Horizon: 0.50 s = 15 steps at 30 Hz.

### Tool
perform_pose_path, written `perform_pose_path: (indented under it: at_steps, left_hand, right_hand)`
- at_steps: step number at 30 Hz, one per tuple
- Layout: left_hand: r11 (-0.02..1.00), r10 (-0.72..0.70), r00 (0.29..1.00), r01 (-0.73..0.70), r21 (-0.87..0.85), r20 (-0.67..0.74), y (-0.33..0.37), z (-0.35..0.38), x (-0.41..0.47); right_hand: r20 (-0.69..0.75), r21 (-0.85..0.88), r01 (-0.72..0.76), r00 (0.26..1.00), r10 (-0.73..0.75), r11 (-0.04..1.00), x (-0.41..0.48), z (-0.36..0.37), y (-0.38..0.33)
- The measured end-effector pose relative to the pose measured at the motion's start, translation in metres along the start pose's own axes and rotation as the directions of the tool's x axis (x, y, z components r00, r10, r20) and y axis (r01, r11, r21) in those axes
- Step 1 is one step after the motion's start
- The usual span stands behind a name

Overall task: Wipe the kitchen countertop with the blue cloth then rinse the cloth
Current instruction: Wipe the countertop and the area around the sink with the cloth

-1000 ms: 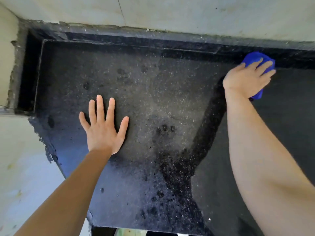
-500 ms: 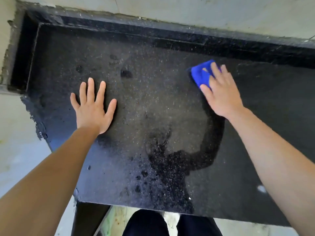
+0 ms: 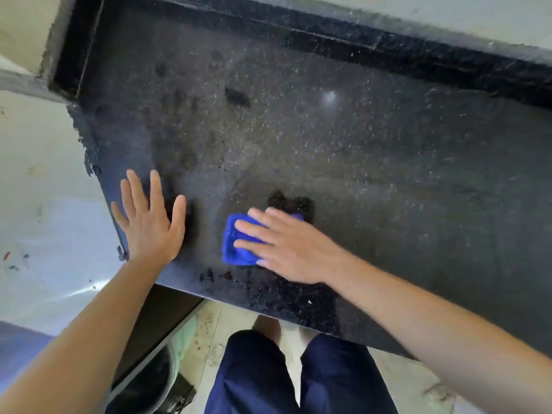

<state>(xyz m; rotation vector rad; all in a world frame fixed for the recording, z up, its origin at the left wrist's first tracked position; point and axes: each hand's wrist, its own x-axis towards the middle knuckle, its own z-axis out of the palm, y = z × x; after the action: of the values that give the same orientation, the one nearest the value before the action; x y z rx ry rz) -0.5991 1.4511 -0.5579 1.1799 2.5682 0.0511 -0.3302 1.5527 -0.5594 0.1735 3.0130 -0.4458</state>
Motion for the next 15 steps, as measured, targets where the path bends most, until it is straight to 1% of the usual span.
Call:
perform_pose_path:
  at_steps: [1,2,3,4,5,6,8,9,10,11,12,13,14,15]
  left_hand:
    - [1.0,-0.009,1.0,0.009,0.008,0.016,-0.001,0.0,-0.01]
    - [1.0,-0.012,0.999,0.012,0.021,0.032,0.0,0.002,-0.019]
    - [0.999,-0.018,0.998,0.016,0.033,0.052,0.0,0.005,-0.027]
    - [0.999,-0.029,0.997,0.026,0.044,0.074,0.0,0.007,-0.033]
    - [0.998,-0.042,0.994,0.037,0.052,0.099,0.001,0.011,-0.037]
    - [0.997,-0.048,0.992,0.041,0.062,0.12,0.0,0.015,-0.039]
    - [0.995,-0.044,0.991,0.031,0.099,0.128,-0.002,0.021,-0.038]
    - [0.993,-0.039,0.991,0.025,0.114,0.126,-0.003,0.023,-0.037]
    - [0.993,-0.04,0.991,0.026,0.117,0.124,-0.003,0.025,-0.036]
    - [0.993,-0.049,0.991,0.035,0.114,0.125,-0.003,0.025,-0.037]
    - [0.992,-0.056,0.99,0.042,0.116,0.126,-0.004,0.025,-0.038]
    - [0.992,-0.057,0.991,0.042,0.119,0.124,-0.005,0.026,-0.039]
    - [0.992,-0.058,0.991,0.044,0.115,0.122,-0.006,0.026,-0.038]
    - [0.993,-0.062,0.99,0.049,0.105,0.125,-0.007,0.025,-0.037]
  right_hand:
    - [-0.021,-0.047,-0.028,0.999,0.027,0.999,-0.007,-0.005,0.03]
    - [-0.059,-0.082,-0.135,0.99,0.131,0.987,-0.013,-0.01,0.066]
    - [-0.12,-0.096,-0.294,0.952,0.282,0.951,-0.018,-0.017,0.104]
    - [-0.174,-0.083,-0.459,0.881,0.44,0.885,-0.02,-0.025,0.143]
    - [-0.192,-0.048,-0.597,0.792,0.579,0.801,-0.019,-0.035,0.176]
    - [-0.171,-0.007,-0.698,0.707,0.687,0.716,-0.016,-0.042,0.2]
    - [-0.141,0.092,-0.825,0.544,0.827,0.558,0.002,-0.05,0.215]
    - [-0.167,0.114,-0.856,0.483,0.859,0.504,0.016,-0.049,0.208]
    - [-0.192,0.123,-0.869,0.453,0.871,0.479,0.032,-0.047,0.194]
    - [-0.217,0.117,-0.854,0.476,0.852,0.507,0.046,-0.042,0.173]
    - [-0.239,0.1,-0.802,0.556,0.796,0.589,0.058,-0.035,0.144]
    - [-0.248,0.071,-0.71,0.667,0.702,0.7,0.066,-0.025,0.11]
    - [-0.253,0.05,-0.586,0.776,0.578,0.809,0.071,-0.013,0.073]
    - [-0.25,0.032,-0.459,0.856,0.452,0.888,0.07,-0.003,0.036]
